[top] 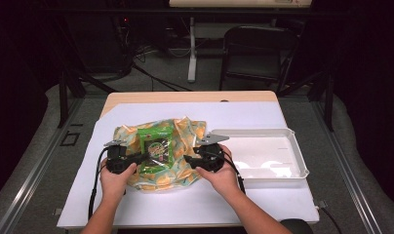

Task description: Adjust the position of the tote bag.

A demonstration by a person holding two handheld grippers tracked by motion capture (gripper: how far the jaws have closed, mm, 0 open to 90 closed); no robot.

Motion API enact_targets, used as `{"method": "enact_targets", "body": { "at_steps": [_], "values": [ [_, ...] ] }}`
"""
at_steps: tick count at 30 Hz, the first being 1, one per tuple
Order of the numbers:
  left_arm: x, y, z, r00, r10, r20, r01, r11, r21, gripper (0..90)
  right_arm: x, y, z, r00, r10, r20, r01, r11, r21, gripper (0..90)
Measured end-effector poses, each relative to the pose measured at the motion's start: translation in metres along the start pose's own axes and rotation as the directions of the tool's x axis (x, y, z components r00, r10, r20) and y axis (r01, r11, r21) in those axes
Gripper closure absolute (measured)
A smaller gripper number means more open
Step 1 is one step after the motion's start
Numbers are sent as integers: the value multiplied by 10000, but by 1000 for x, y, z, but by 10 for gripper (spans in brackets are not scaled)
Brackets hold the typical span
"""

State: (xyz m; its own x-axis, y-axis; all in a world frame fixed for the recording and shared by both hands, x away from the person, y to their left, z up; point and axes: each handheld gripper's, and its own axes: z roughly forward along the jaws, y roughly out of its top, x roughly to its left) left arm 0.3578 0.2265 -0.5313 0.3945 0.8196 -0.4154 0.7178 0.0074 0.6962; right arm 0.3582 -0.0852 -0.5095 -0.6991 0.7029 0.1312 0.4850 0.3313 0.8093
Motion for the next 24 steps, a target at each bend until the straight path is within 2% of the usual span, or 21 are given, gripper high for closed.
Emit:
{"method": "enact_targets", "body": {
  "at_steps": [13,20,24],
  "values": [
    [-4,-2,-9,9996,213,181,-212,9997,-104,720,0,1,2,9999,-62,-156,59,9999,-146,539],
    [-5,-3,-11,9992,220,341,-213,9996,-200,728,-4,1,3,9991,284,-309,-286,9996,-47,546],
    [-6,-3,-13,9989,245,411,-237,9995,-212,731,-5,0,3,9990,324,-302,-326,9994,-81,543]
  ]
}}
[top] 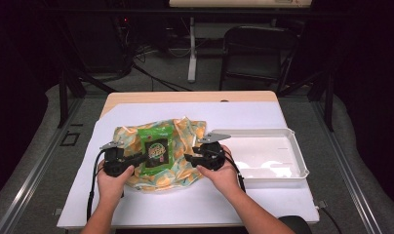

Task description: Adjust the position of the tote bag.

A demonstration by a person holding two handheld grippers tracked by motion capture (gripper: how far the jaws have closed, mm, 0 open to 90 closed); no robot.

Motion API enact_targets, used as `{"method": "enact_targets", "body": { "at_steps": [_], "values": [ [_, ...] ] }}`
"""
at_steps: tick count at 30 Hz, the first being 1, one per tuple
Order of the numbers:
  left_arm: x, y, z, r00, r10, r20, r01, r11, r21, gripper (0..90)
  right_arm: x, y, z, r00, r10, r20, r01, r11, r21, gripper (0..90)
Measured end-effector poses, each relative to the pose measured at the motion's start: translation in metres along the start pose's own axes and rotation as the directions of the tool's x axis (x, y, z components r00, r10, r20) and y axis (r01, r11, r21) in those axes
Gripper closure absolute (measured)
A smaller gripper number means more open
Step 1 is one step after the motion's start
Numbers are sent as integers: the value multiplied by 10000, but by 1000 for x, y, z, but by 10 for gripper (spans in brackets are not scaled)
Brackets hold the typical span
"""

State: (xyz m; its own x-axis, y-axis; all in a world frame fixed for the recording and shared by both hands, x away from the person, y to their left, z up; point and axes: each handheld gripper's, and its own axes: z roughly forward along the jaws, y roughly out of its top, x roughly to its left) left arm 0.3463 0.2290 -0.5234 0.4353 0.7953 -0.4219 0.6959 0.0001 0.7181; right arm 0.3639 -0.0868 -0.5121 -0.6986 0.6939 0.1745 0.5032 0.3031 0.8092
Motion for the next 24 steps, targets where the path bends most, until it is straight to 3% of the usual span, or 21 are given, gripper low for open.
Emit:
{"method": "enact_targets", "body": {
  "at_steps": [13,24],
  "values": [
    [-1,3,-6,9995,-51,309,59,9997,-256,733,-4,-2,2,9999,142,65,-142,9999,-8,535],
    [-1,8,-16,9998,19,200,-5,9976,-686,733,-4,-3,1,9998,87,159,-86,9999,-99,528]
  ]
}}
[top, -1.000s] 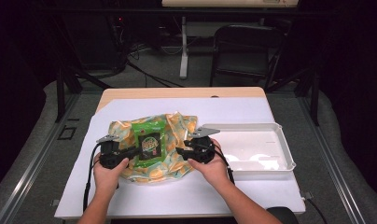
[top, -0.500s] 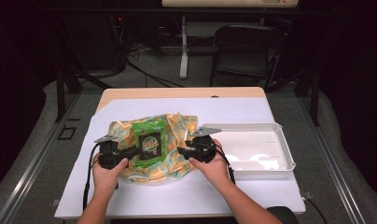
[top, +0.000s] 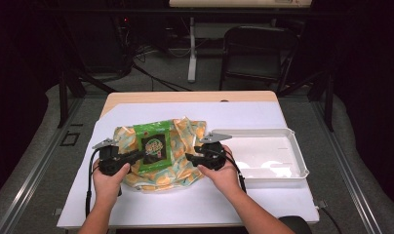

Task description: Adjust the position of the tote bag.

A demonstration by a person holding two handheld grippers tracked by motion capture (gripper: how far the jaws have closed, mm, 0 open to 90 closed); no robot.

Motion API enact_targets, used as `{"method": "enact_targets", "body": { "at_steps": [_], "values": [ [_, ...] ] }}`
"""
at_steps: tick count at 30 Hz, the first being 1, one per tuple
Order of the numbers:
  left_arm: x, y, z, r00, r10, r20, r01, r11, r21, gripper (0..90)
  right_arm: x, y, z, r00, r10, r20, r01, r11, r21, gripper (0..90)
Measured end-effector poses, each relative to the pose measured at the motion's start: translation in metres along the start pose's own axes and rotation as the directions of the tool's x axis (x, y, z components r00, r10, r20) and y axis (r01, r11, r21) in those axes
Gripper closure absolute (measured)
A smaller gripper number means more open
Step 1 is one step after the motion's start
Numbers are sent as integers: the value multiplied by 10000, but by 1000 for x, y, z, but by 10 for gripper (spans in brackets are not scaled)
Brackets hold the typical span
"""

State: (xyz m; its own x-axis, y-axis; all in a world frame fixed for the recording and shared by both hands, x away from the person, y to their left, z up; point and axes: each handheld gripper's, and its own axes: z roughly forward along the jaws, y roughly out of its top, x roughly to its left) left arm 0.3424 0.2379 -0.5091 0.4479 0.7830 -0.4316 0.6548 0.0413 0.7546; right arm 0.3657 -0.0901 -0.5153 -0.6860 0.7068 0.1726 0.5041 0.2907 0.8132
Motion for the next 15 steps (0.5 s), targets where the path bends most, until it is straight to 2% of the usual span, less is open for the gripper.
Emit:
{"method": "enact_targets", "body": {
  "at_steps": [15],
  "values": [
    [-12,10,-19,9995,323,38,-320,9976,-612,732,1,2,-4,9999,-150,-19,149,9990,-431,526]
  ]
}}
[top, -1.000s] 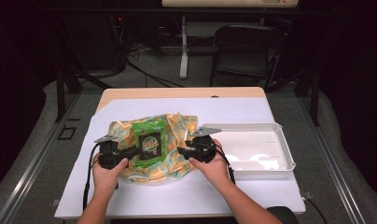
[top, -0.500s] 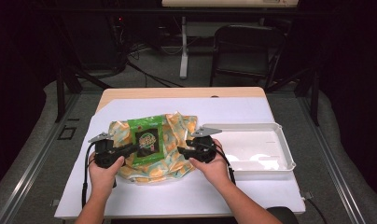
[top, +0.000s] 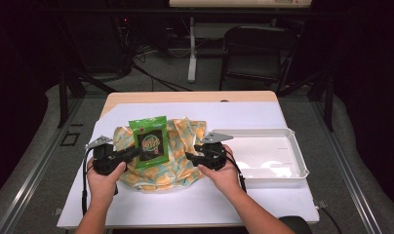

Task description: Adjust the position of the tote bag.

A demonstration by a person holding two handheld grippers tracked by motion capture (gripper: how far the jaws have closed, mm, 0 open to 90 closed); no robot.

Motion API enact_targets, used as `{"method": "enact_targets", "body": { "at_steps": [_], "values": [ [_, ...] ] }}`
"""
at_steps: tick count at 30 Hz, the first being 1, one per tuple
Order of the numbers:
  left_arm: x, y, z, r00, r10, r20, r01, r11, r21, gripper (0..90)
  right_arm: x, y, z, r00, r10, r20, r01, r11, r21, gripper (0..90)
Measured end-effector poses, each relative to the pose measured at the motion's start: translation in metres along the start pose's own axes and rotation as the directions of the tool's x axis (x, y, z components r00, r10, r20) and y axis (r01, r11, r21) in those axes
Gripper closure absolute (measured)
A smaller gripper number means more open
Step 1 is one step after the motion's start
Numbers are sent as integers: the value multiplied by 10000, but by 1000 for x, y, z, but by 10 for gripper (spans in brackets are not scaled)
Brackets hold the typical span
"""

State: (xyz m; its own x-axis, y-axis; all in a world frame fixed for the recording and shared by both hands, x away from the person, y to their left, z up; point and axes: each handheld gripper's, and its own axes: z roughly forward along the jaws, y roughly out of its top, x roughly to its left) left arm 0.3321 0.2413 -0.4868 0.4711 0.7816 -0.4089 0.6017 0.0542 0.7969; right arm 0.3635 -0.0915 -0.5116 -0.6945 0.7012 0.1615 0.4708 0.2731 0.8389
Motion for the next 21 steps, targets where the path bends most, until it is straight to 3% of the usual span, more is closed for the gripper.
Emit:
{"method": "enact_targets", "body": {
  "at_steps": [12,21],
  "values": [
    [-9,4,-5,9996,294,-6,-294,9994,-170,732,-2,1,0,9999,-137,-96,135,9997,-223,530],
    [-13,7,-5,9994,338,104,-336,9992,-227,732,-1,0,-1,9994,-147,-304,145,9999,-56,527]
  ]
}}
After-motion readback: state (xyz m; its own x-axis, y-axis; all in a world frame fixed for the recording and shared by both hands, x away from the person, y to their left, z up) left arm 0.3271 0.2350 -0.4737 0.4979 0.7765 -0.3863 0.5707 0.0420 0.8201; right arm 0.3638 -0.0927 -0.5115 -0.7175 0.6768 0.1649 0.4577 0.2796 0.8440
